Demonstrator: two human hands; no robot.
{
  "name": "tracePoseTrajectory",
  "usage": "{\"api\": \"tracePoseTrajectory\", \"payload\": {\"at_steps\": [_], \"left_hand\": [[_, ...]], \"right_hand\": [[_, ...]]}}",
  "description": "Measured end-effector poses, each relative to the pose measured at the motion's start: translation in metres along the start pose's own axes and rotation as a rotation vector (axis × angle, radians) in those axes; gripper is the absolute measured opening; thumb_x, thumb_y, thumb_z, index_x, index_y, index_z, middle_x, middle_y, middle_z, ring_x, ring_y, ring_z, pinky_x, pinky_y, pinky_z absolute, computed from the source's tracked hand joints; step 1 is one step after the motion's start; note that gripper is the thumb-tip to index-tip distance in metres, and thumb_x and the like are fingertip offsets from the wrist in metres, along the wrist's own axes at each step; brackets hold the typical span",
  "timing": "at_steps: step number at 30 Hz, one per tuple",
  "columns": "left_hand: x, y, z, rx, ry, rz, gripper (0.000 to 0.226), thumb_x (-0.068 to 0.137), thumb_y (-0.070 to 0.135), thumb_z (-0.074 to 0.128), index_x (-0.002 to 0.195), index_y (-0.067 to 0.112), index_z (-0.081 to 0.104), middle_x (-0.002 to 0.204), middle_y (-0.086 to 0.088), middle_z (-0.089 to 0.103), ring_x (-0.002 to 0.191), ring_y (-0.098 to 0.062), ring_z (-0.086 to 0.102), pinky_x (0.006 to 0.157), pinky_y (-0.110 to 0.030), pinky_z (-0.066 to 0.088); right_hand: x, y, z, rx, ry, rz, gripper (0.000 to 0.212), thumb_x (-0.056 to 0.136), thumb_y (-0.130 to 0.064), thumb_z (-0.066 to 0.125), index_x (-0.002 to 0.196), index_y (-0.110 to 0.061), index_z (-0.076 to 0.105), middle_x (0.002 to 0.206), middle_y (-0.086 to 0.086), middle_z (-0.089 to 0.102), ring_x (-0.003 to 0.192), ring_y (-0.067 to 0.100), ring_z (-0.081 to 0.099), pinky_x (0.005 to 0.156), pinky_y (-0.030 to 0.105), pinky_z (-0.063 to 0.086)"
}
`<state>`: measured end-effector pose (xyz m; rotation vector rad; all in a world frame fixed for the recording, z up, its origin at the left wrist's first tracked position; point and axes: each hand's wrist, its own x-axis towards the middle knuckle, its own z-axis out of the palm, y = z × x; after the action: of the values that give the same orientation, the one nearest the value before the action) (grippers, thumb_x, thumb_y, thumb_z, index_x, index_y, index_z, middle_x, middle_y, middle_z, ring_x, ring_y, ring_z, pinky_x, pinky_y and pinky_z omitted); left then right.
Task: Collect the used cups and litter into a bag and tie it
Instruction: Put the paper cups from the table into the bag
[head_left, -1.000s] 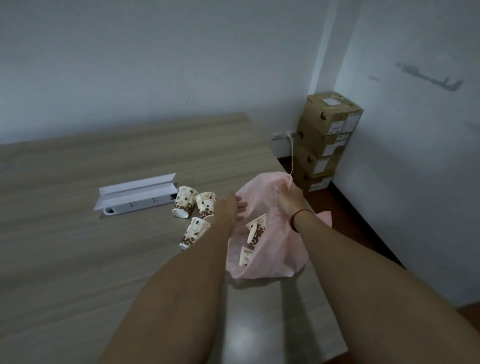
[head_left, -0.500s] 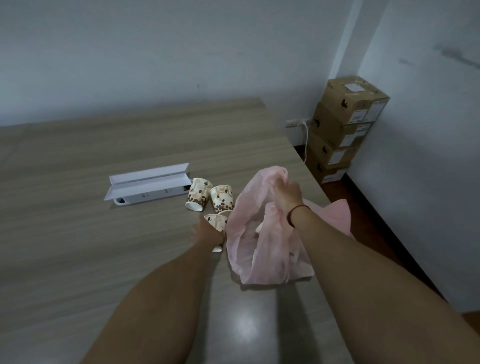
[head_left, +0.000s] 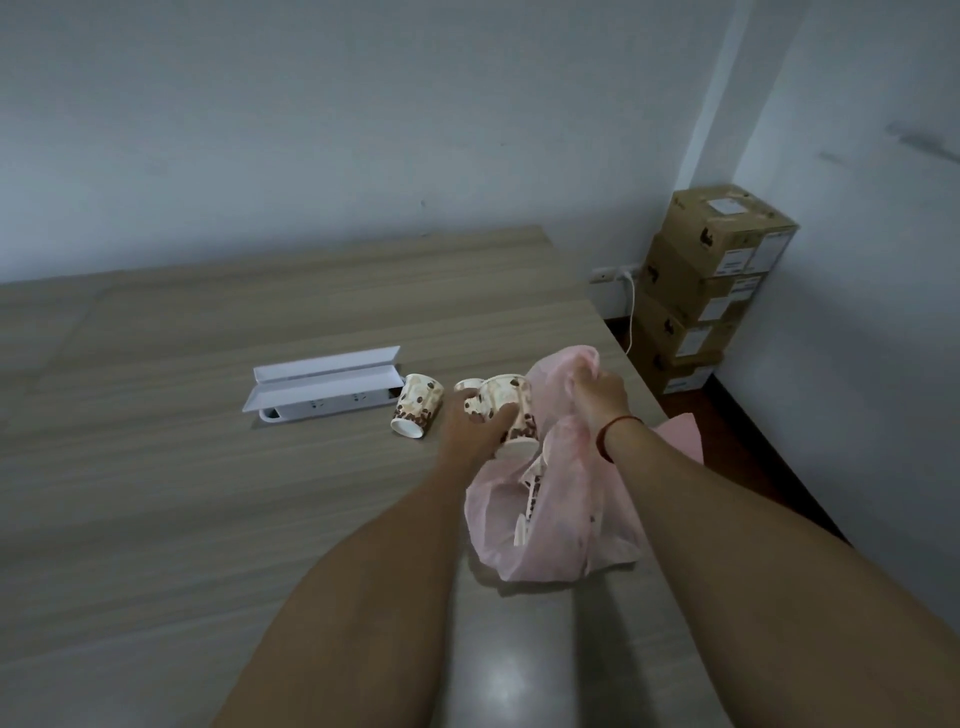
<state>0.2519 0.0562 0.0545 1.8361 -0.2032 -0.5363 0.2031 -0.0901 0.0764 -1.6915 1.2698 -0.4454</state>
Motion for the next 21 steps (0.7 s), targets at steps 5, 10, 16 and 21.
{"api": "tracePoseTrajectory", "payload": {"at_steps": [5,10,16,21], "left_hand": [[-0.020,0.019,0.041,-0.207,-0.214,-0.155,0.053,0.077,0.020,0.080,0.113,0.010,0.043,0.086,-0.008,0.064,0.064,-0.017,0.062,0.057,-0.031,0.057],[-0.031,0.024,0.076,-0.114,-0.304,-0.105,0.019,0.088,0.030,0.068,0.087,0.011,0.062,0.068,-0.004,0.056,0.050,-0.008,0.050,0.041,-0.015,0.041],[-0.035,0.026,0.106,-0.099,-0.320,-0.211,0.042,0.097,0.053,0.037,0.083,0.022,0.062,0.088,-0.002,0.065,0.094,-0.021,0.060,0.093,-0.036,0.047],[-0.027,0.020,0.114,-0.033,-0.395,-0.302,0.041,0.096,0.043,0.049,0.116,0.009,0.063,0.107,-0.008,0.064,0.103,-0.023,0.058,0.095,-0.039,0.049]], "right_hand": [[0.003,0.000,-0.042,0.096,-0.059,0.005,0.051,0.099,-0.035,0.033,0.121,0.004,0.058,0.116,0.020,0.063,0.106,0.032,0.060,0.079,0.029,0.039],[0.013,0.006,-0.063,0.099,-0.037,-0.020,0.040,0.099,-0.032,0.034,0.090,-0.005,0.062,0.082,0.008,0.055,0.083,0.022,0.053,0.065,0.023,0.038],[0.016,0.010,-0.070,0.008,-0.033,0.051,0.035,0.099,-0.017,0.039,0.064,-0.017,0.042,0.065,-0.005,0.040,0.088,0.017,0.049,0.057,0.021,0.034],[0.016,0.017,-0.072,0.068,-0.071,0.014,0.037,0.099,-0.026,0.034,0.106,-0.002,0.061,0.086,0.008,0.054,0.075,0.020,0.053,0.054,0.021,0.034]]}}
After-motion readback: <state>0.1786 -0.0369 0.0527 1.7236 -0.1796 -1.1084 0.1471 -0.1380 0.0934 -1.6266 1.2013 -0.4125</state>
